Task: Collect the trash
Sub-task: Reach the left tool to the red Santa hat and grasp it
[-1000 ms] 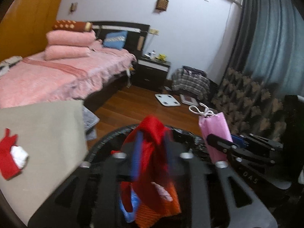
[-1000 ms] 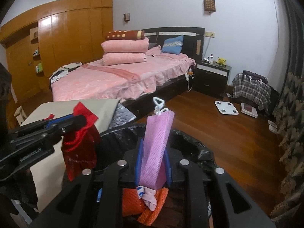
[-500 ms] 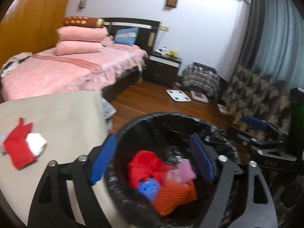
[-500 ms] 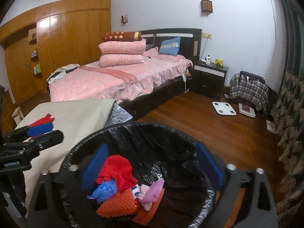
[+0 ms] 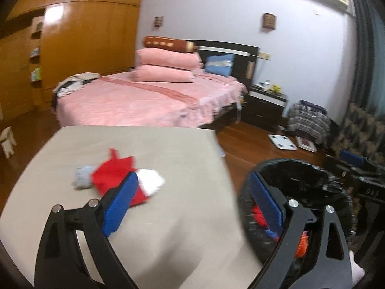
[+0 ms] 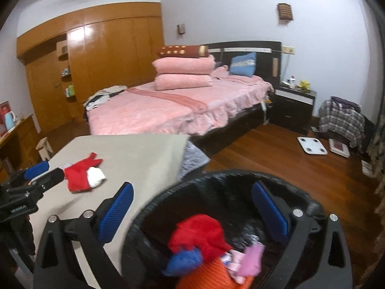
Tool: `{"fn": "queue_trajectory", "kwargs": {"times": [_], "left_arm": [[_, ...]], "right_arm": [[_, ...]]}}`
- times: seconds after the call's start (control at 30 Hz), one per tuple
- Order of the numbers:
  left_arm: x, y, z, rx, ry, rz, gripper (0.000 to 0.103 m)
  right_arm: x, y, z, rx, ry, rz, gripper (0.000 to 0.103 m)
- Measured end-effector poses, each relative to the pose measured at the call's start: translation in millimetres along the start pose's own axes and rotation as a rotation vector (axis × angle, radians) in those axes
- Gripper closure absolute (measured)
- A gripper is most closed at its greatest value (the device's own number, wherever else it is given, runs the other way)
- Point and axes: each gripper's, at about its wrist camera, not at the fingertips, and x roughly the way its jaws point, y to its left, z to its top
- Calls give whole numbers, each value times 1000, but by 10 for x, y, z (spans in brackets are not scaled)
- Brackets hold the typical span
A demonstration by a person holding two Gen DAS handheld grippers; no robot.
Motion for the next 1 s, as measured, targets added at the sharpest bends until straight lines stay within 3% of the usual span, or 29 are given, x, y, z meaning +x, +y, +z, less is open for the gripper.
{"fn": "queue_trajectory", "kwargs": {"times": [0.37,0.73,0.87,1.0], "left_arm": [[198,788,7,-60,20,144,13],[663,1146,-150,-96,111,151,24],[829,1196,-198,-122,152,106,41],[969,1198,-248,-138,189,62,72]], "right_arm": [[601,790,151,-20,3,83,6],[1052,1140,34,-44,63,96,6],[1113,1210,18,-66,70,99,6],[1137,1236,11,-73,74,101,6]]}}
